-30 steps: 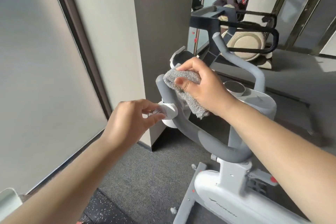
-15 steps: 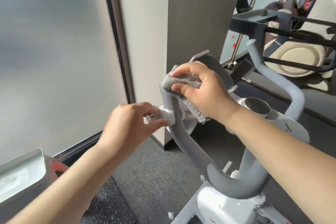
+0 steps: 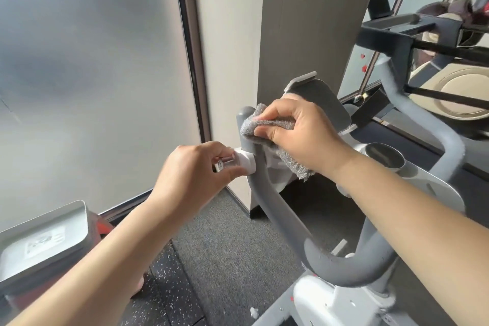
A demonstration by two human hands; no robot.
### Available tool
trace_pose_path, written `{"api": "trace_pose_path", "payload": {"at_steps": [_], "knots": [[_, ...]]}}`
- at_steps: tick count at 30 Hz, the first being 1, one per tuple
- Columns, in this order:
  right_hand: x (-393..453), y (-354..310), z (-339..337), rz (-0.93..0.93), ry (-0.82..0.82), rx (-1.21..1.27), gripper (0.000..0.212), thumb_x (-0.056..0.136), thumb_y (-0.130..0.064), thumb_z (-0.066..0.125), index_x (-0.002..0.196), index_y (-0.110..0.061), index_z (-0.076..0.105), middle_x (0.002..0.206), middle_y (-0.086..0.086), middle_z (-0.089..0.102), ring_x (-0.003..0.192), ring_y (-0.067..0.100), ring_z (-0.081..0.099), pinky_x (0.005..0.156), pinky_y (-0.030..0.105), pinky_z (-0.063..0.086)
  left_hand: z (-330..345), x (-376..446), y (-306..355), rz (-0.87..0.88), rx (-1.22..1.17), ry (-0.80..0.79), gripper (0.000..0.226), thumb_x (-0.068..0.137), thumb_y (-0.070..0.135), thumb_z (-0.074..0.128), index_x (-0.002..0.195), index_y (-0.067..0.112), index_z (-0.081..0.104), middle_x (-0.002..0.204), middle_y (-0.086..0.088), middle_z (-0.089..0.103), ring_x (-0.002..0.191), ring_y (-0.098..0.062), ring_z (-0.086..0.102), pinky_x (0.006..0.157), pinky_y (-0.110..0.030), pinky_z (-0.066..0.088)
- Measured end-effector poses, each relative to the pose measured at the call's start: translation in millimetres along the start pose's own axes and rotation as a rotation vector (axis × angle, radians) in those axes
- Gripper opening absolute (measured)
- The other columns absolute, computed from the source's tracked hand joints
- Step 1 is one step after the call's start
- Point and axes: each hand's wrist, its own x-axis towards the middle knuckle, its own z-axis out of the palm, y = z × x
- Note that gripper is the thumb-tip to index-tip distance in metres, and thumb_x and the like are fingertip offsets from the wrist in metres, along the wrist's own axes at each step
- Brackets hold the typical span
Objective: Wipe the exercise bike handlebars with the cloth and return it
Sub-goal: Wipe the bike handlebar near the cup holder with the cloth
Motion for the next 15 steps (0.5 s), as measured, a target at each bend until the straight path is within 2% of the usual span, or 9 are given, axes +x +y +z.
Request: {"api": "trace_pose_path", "payload": {"at_steps": [2,4,6,8,10,13,15], "knots": [[13.2,-5.9,2.6,-0.013,0.074,-0.023,0.009,0.077,-0.023,0.076,0.079,-0.026,0.068,0.088,-0.015,0.053,0.089,0.009,0.060,0.086,0.018,0.045,-0.3,-0.3,-0.1,0.006,-0.002,-0.005,0.040,0.068,0.055,0.071,0.097,0.028,0.071,0.082,0.006,0.073,0.077,-0.013,0.065,0.069,-0.028,0.052],[14.1,-5.9,8.3,-0.005,0.075,-0.045,0.012,0.077,-0.022,0.076,0.080,-0.019,0.065,0.089,-0.013,0.052,0.090,0.012,0.061,0.086,0.021,0.047,0.1,-1.4,-0.9,0.008,-0.011,-0.010,0.038,0.068,0.053,0.071,0.097,0.028,0.071,0.084,0.006,0.073,0.078,-0.013,0.065,0.072,-0.030,0.053],[1.6,-1.0,11.3,0.006,0.050,-0.042,0.015,0.074,-0.020,0.078,0.078,-0.021,0.063,0.090,-0.008,0.052,0.089,0.013,0.062,0.084,0.020,0.048,0.8,-2.5,-0.2,0.007,-0.020,-0.017,0.037,0.069,0.053,0.070,0.097,0.029,0.070,0.085,0.008,0.073,0.080,-0.013,0.066,0.073,-0.033,0.054],[-16.9,4.5,12.8,0.006,0.011,-0.054,0.017,0.071,-0.018,0.081,0.077,-0.024,0.065,0.087,-0.010,0.050,0.085,0.010,0.060,0.081,0.020,0.049,0.8,-3.5,1.2,0.019,-0.026,-0.010,0.038,0.069,0.055,0.069,0.096,0.028,0.069,0.086,0.009,0.072,0.081,-0.012,0.065,0.074,-0.032,0.053],[-35.3,10.3,14.6,-0.002,-0.012,-0.109,0.016,0.070,-0.018,0.082,0.078,-0.023,0.069,0.085,-0.013,0.049,0.082,0.011,0.059,0.080,0.027,0.051,0.2,-4.7,2.0,0.039,-0.024,-0.008,0.038,0.070,0.055,0.069,0.095,0.027,0.069,0.087,0.010,0.072,0.081,-0.011,0.065,0.074,-0.030,0.052],[-55.4,14.7,13.6,0.026,-0.085,-0.192,0.021,0.070,-0.019,0.079,0.083,-0.030,0.067,0.085,-0.011,0.050,0.083,0.019,0.060,0.081,0.041,0.051,-0.1,-4.8,0.5,0.055,-0.001,-0.026,0.034,0.072,0.049,0.071,0.097,0.026,0.067,0.090,0.008,0.072,0.083,-0.014,0.066,0.074,-0.030,0.052],[-57.9,10.1,8.8,0.085,-0.148,-0.156,0.019,0.071,-0.019,0.079,0.078,-0.032,0.068,0.088,-0.008,0.055,0.089,0.019,0.062,0.086,0.044,0.050,-0.5,-5.1,-0.5,0.066,-0.008,-0.029,0.035,0.073,0.048,0.070,0.099,0.024,0.068,0.091,0.006,0.072,0.084,-0.014,0.066,0.076,-0.032,0.053]]}}
